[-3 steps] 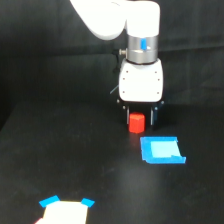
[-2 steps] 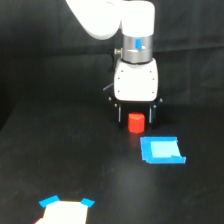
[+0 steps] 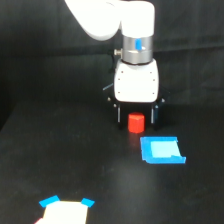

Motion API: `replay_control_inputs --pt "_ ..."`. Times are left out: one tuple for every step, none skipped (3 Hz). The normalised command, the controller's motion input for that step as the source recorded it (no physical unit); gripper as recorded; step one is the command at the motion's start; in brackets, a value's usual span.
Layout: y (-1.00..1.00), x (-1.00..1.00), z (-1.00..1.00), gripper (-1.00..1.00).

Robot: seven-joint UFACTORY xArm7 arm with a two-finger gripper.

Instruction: Pick up the red object from the table

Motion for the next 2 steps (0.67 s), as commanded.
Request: replay_control_inputs --pt "-0.05 0.17 -0.81 -1.00" --pt "1.00 -0.41 -0.46 1.00"
